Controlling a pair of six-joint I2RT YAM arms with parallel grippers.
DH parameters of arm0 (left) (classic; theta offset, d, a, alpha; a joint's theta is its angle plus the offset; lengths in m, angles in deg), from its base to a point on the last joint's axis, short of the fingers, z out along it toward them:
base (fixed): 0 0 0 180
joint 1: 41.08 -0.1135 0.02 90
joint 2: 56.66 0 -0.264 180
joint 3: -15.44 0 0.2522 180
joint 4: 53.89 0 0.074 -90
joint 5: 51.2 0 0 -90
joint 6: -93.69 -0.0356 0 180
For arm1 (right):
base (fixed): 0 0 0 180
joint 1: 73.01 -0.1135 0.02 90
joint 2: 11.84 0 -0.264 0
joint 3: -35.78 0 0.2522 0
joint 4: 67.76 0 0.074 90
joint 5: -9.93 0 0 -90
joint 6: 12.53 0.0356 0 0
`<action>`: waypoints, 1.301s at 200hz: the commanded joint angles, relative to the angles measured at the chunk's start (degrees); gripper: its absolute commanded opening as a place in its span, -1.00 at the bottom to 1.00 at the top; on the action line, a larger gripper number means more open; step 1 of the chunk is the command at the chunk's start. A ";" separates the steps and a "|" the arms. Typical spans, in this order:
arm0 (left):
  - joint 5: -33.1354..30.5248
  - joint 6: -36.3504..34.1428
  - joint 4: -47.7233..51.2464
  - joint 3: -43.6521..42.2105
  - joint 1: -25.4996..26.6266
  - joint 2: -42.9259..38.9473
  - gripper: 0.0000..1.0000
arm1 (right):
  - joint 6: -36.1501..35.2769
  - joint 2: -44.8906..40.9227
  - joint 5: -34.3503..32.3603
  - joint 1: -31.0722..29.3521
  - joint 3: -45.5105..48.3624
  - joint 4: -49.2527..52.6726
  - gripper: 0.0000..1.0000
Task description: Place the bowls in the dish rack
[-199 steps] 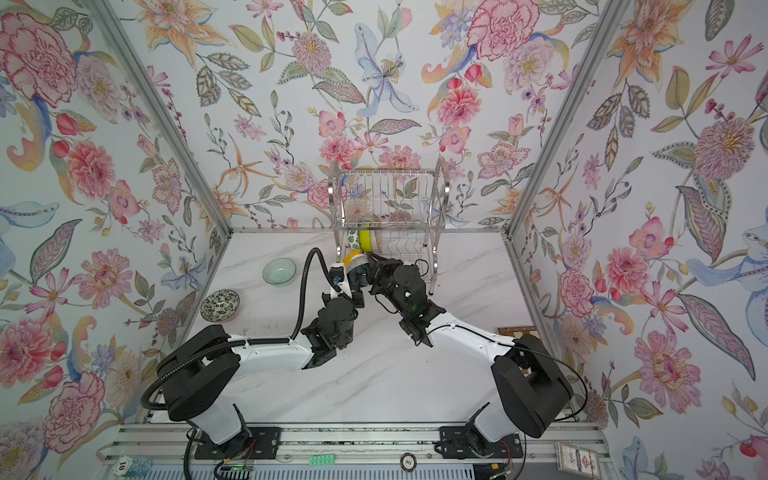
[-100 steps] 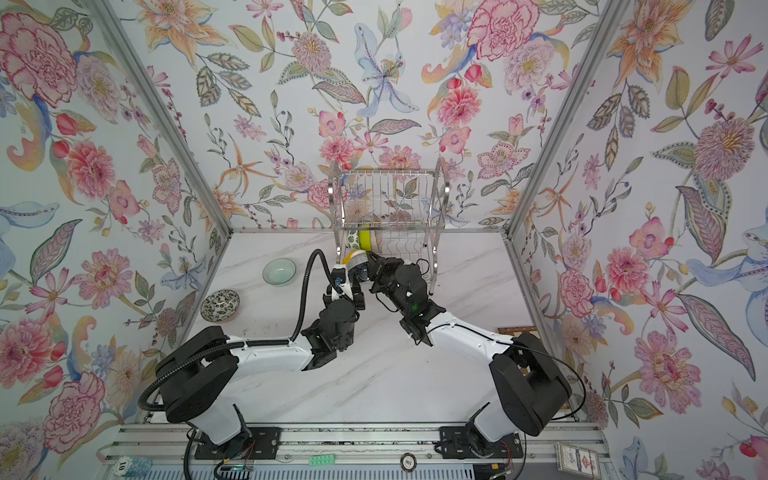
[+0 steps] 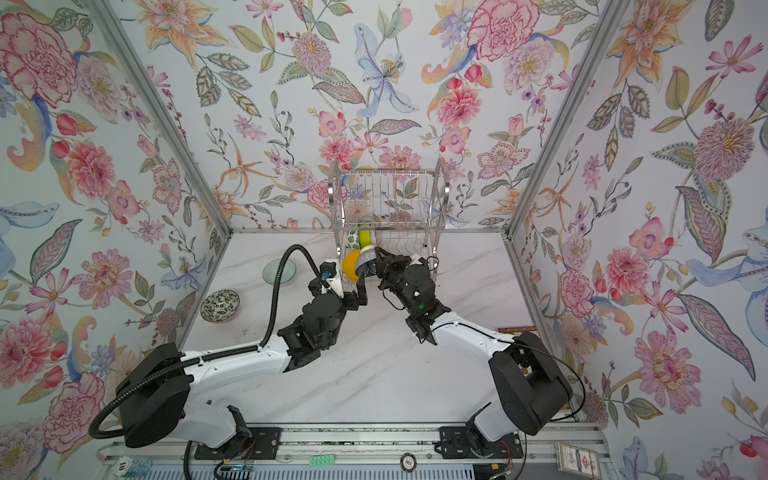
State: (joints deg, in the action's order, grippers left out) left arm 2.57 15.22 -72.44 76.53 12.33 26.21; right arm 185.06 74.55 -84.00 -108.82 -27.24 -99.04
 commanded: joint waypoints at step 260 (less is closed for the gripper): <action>-2.37 -21.07 15.77 0.75 -1.90 0.30 0.98 | -40.05 17.20 30.33 11.00 -6.02 -15.55 -1.00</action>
State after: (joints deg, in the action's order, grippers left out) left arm -2.02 -4.54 -60.14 74.63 10.93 24.88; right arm 147.27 89.67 -58.20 -99.09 -30.69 -106.58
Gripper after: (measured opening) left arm 0.989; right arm 0.071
